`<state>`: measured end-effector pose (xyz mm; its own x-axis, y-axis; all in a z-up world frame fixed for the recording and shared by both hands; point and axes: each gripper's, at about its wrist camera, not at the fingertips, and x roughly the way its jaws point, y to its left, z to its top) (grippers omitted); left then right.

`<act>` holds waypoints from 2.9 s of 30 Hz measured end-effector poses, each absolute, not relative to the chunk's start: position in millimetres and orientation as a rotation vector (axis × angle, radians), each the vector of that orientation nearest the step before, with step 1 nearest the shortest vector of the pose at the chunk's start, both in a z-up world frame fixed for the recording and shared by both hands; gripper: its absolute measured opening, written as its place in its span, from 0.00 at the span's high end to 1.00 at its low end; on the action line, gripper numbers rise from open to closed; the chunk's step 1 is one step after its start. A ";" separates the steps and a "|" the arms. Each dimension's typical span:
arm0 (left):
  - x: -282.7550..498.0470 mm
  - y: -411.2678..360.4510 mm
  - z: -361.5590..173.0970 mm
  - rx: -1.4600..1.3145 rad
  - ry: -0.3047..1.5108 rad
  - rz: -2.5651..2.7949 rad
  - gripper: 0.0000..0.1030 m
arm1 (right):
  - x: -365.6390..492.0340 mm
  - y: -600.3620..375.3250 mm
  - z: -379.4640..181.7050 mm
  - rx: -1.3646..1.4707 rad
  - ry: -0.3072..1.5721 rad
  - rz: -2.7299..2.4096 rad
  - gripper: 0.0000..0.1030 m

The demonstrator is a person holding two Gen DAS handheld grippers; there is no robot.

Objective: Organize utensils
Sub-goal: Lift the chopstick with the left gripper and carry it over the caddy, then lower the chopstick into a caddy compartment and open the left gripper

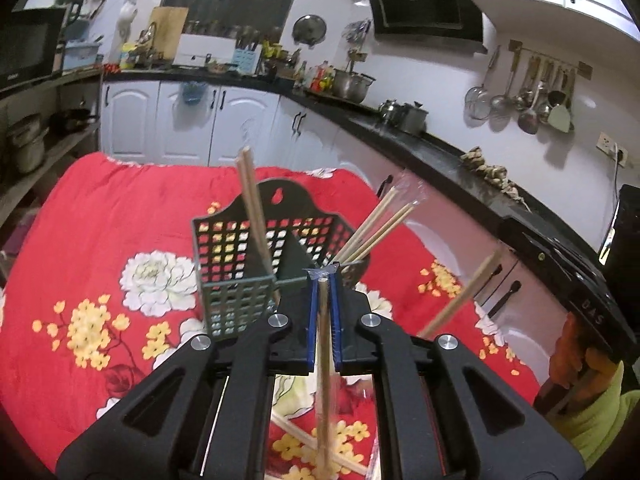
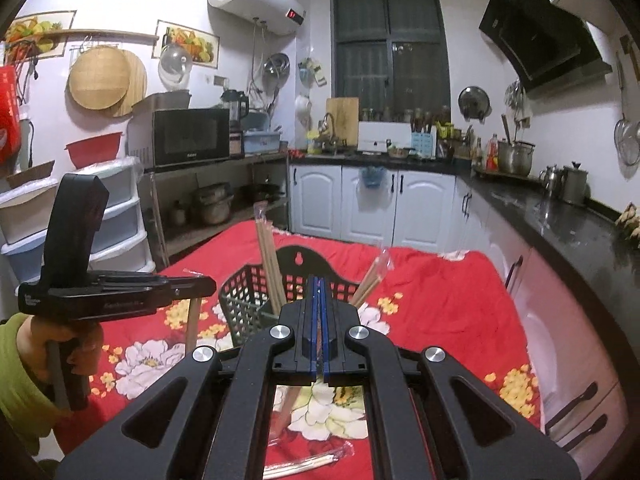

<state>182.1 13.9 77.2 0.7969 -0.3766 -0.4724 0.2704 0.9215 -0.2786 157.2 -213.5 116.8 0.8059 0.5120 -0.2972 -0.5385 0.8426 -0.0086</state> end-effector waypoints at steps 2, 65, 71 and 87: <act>181.4 10.8 82.1 -0.200 0.536 -0.358 0.97 | 155.6 -215.0 121.3 -0.093 0.277 0.557 0.99; 245.6 10.8 209.9 -0.154 0.150 -0.204 0.97 | 209.6 -188.3 229.3 -0.066 0.040 0.513 0.99; 262.6 16.1 191.5 -0.172 0.170 -0.190 0.97 | 233.2 -179.0 222.0 -0.088 0.063 0.493 0.99; 278.6 11.9 136.9 -0.176 0.224 -0.191 0.97 | 258.9 -168.4 173.3 -0.020 0.164 0.478 0.98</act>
<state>278.6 11.9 136.9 0.9570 -0.2073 -0.2030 0.1682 0.9664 -0.1942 258.9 -168.4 173.3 0.8751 0.4559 -0.1622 -0.4591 0.8882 0.0197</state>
